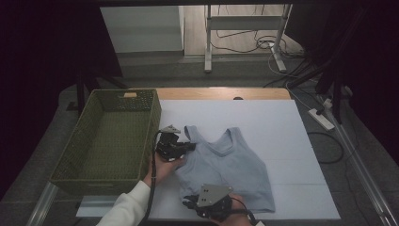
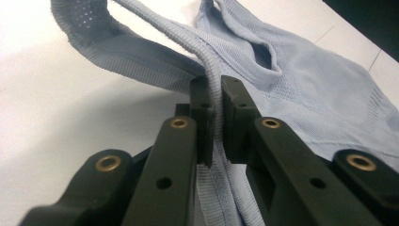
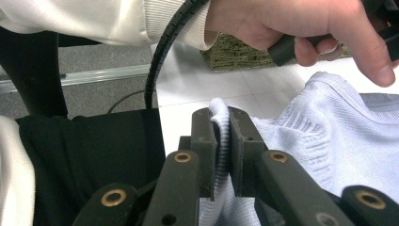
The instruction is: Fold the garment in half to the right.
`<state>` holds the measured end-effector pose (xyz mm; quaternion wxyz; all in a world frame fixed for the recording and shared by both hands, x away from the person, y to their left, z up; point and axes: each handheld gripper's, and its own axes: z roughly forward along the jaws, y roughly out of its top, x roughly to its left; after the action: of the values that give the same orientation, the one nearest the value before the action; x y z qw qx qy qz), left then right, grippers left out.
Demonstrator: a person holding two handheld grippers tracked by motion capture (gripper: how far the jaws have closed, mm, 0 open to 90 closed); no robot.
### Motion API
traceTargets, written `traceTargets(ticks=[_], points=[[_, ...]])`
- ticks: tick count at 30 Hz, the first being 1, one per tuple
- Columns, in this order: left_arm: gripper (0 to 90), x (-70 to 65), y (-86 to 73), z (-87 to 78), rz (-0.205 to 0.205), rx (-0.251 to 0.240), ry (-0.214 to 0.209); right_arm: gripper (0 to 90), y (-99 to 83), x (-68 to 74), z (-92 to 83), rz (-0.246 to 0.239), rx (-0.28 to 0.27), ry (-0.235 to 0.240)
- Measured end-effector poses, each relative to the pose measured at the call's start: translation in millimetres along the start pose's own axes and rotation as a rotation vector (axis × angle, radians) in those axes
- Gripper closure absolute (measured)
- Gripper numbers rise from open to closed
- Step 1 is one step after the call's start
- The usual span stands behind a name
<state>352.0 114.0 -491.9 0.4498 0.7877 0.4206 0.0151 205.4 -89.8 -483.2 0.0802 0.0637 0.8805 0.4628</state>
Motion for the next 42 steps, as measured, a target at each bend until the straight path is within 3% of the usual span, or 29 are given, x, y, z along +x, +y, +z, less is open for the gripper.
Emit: traceTargets(ticks=[4,8,10,14,24,28,33,42], points=[[83.9,-0.9,4.5,-6.9,-0.005,-0.022,0.002,81.5,3.8,0.8,0.8,0.002,-0.012,-0.007],[83.9,-1.0,10.3,-18.9,-0.015,-0.056,0.005,81.6,16.7,4.2,-1.3,-0.017,-0.068,-0.041],[83.9,-1.1,9.7,-18.5,-0.018,-0.051,0.003,81.6,18.5,3.8,-3.3,-0.018,-0.086,-0.049],[83.9,-1.9,8.0,-14.0,-0.017,-0.03,-0.001,81.6,12.6,-1.1,-4.7,0.006,-0.08,-0.051],[83.9,-1.3,8.1,-14.3,-0.019,-0.038,0.003,81.6,9.1,-3.4,-6.2,0.015,-0.078,-0.059],[83.9,-1.4,10.3,-18.1,-0.025,-0.059,0.003,81.7,12.2,-4.2,-8.2,0.038,-0.105,-0.053],[83.9,-2.8,15.3,-25.6,-0.029,-0.094,0.004,81.7,22.1,-3.1,-6.6,0.017,-0.149,-0.077],[83.9,-1.8,13.1,-21.0,-0.032,-0.071,0.003,81.7,14.7,-7.9,-8.3,0.035,-0.134,-0.084]])
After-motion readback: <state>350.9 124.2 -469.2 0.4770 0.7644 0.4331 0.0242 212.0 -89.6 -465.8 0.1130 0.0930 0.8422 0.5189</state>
